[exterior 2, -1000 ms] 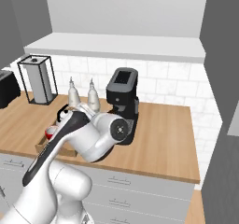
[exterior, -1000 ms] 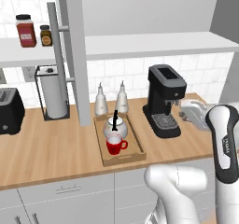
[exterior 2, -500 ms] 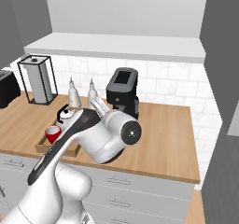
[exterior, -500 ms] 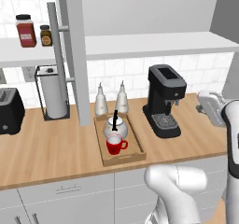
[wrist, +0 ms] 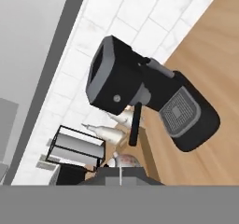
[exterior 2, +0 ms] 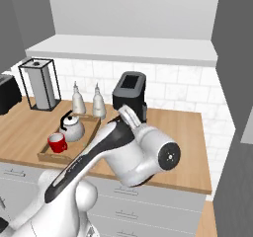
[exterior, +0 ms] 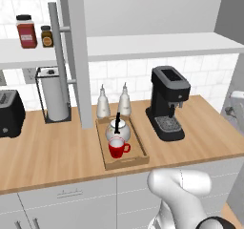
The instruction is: Pick the kettle from the counter and place it on the tray. Then pick the mug from the cabinet and place it on the tray. Then close the cabinet doors.
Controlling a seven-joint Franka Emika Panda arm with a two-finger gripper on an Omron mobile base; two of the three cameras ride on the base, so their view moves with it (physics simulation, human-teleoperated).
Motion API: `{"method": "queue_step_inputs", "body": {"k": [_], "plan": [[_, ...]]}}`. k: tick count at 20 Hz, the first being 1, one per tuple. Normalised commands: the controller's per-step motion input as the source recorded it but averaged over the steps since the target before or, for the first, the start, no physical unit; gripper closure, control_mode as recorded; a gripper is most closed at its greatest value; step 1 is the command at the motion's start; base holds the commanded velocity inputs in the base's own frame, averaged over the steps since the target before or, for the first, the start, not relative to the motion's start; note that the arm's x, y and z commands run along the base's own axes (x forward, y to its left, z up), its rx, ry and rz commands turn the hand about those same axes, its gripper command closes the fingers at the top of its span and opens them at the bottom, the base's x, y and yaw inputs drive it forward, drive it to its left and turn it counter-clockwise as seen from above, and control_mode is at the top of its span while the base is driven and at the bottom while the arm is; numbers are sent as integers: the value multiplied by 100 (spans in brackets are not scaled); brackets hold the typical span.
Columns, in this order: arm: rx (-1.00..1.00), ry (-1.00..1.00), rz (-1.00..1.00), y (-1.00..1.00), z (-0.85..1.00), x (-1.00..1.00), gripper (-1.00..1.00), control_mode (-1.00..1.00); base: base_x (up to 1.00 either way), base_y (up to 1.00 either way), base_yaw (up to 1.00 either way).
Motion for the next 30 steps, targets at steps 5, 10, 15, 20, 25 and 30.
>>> {"method": "queue_step_inputs", "body": {"k": [5,10,15,20,25,30], "plan": [[14,-20,0,-80,0,-60,100,-100,0,0,0],[42,-26,-3,-91,12,-42,100,-100,0,0,0],[47,-12,-2,-93,12,-35,100,-100,0,0,0],[5,-3,0,-16,0,-4,100,-100,0,0,0],[18,-16,0,-66,11,0,100,-100,0,0,0],[35,-15,-1,-86,16,0,100,-100,0,0,0]]}}
